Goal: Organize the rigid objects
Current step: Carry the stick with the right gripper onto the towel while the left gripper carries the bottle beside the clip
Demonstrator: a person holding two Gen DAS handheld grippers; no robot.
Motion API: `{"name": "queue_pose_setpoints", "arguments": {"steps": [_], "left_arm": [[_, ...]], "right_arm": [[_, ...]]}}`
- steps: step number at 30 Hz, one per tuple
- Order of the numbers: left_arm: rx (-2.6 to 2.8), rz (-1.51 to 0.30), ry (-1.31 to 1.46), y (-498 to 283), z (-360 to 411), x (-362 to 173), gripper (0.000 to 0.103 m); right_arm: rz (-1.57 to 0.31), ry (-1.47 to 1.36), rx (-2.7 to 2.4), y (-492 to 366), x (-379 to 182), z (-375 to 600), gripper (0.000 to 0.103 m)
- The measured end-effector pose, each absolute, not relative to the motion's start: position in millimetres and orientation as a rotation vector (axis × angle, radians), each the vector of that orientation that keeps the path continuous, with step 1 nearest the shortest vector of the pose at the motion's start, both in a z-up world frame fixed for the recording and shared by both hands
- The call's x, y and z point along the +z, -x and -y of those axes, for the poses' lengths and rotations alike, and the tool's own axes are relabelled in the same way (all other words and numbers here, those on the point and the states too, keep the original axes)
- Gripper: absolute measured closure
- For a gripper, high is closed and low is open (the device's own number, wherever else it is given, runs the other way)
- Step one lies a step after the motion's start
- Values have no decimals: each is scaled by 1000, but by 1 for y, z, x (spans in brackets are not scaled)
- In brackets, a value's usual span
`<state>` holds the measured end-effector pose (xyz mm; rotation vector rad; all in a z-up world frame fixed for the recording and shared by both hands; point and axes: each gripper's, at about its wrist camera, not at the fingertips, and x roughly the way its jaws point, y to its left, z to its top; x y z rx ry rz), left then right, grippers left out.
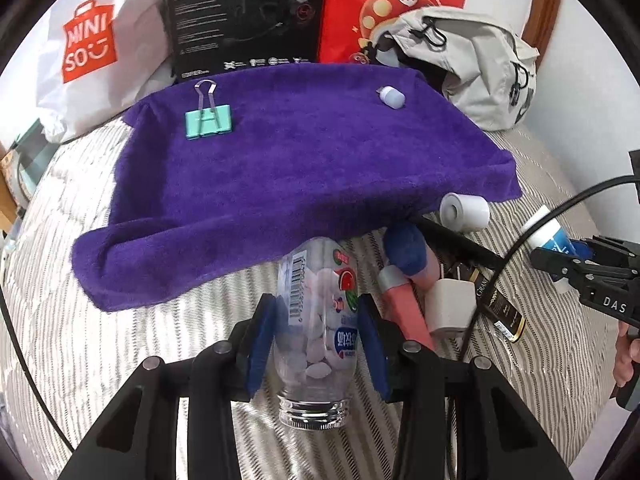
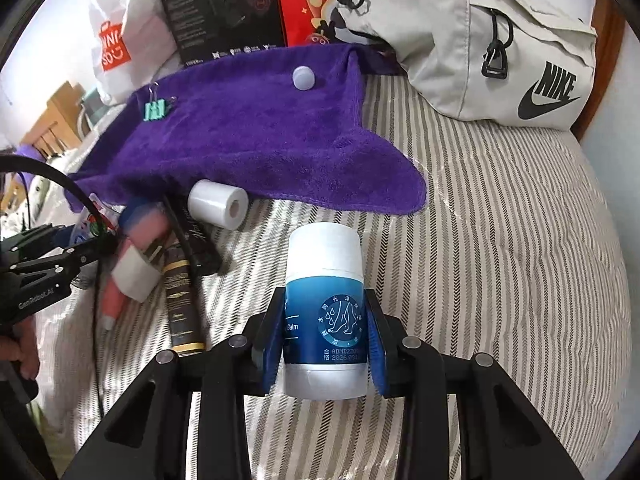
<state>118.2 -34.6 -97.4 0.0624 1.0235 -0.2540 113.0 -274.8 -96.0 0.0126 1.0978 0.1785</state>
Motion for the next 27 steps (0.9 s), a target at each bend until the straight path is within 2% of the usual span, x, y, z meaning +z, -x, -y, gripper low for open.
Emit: {"name": "queue_pose_setpoints", "arguments": {"steps": [11, 22, 27], "left_arm": [[-231, -987, -16, -116, 10, -75, 64], [-207, -1041, -74, -120, 20, -107, 65], [-199, -1009, -96, -112, 20, -107, 64]], "right_arm": [[-1066, -5, 253, -114, -74, 263, 67], [-1095, -4, 282, -115, -86, 253, 67], [-1106, -3, 276, -115, -88, 255, 67]]}}
